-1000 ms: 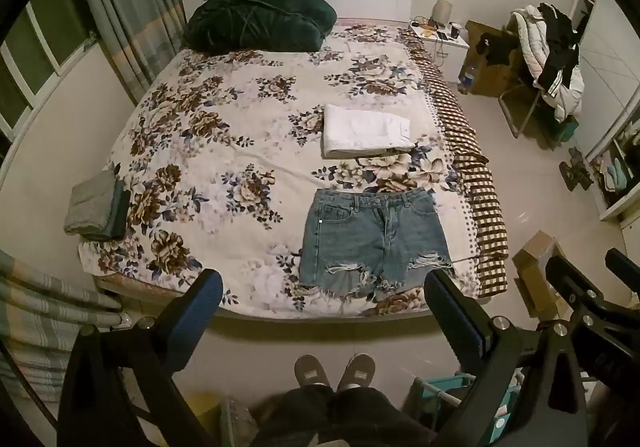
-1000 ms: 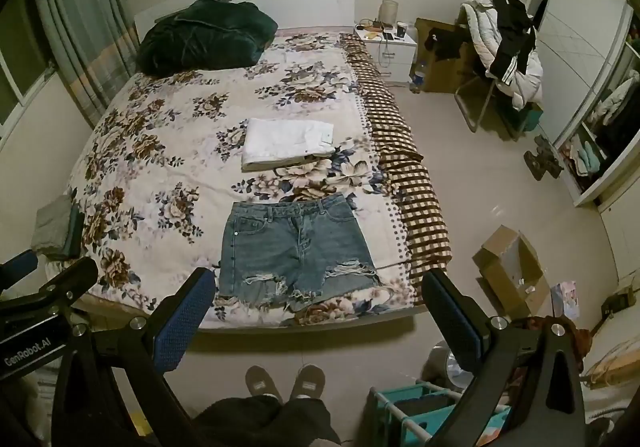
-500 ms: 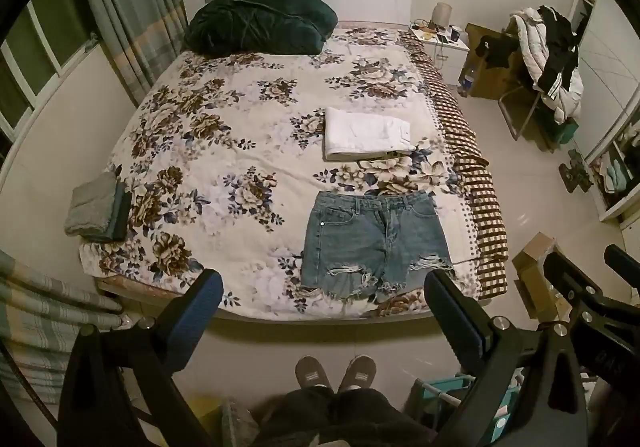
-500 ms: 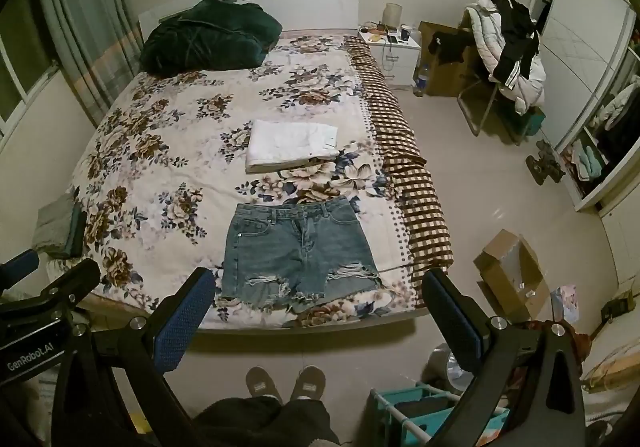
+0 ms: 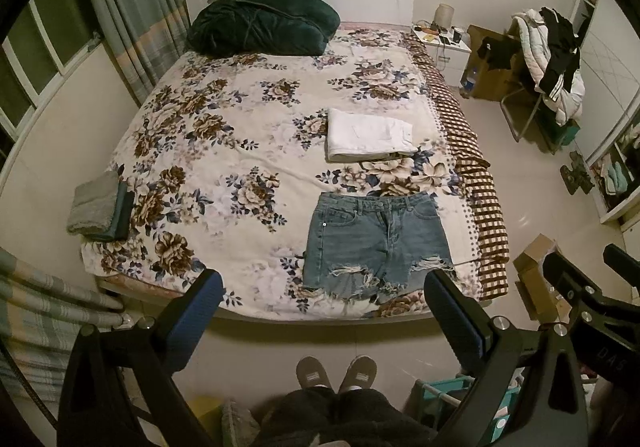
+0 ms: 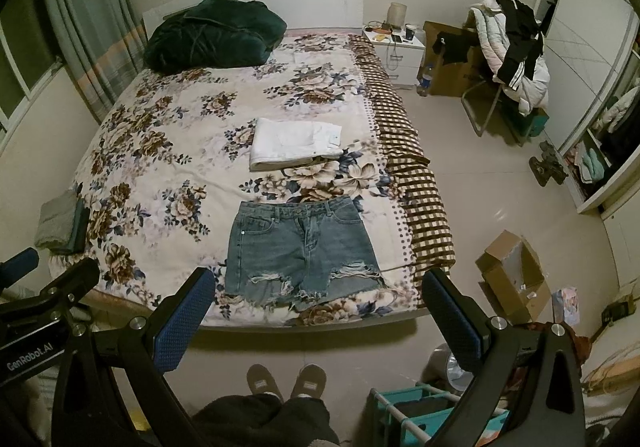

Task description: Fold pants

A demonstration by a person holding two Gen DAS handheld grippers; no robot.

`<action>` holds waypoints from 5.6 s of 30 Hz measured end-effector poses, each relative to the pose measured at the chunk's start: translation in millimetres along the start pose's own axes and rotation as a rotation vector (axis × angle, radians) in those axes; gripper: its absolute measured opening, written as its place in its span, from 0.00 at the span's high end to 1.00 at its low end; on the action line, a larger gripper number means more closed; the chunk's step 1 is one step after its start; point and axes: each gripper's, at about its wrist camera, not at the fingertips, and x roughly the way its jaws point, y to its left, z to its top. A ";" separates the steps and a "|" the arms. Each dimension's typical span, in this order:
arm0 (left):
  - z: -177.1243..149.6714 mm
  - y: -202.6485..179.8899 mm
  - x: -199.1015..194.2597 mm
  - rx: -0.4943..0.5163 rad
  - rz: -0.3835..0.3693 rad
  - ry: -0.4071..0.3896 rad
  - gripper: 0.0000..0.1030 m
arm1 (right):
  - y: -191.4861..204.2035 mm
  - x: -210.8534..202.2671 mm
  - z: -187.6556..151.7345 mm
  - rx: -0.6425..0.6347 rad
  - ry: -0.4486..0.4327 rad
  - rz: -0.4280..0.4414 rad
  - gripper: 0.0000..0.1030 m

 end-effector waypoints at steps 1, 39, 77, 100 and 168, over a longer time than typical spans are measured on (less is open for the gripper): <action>1.0 -0.1 -0.3 0.000 0.001 -0.001 0.00 | 7.7 -5.5 1.2 0.002 0.001 0.005 0.00; 4.9 8.3 -4.7 0.001 0.001 -0.010 0.00 | 23.7 -18.2 -2.3 0.001 0.002 0.012 0.00; 54.5 -110.1 266.2 -0.066 0.163 0.153 0.00 | -134.1 351.0 95.9 0.081 0.315 0.178 0.00; -130.3 -346.7 573.9 -0.125 0.058 0.546 0.69 | -199.7 715.2 38.2 -0.179 0.659 0.399 0.00; -201.2 89.7 454.5 -1.056 0.089 0.030 0.37 | 231.5 680.5 94.1 -0.451 0.697 0.501 0.40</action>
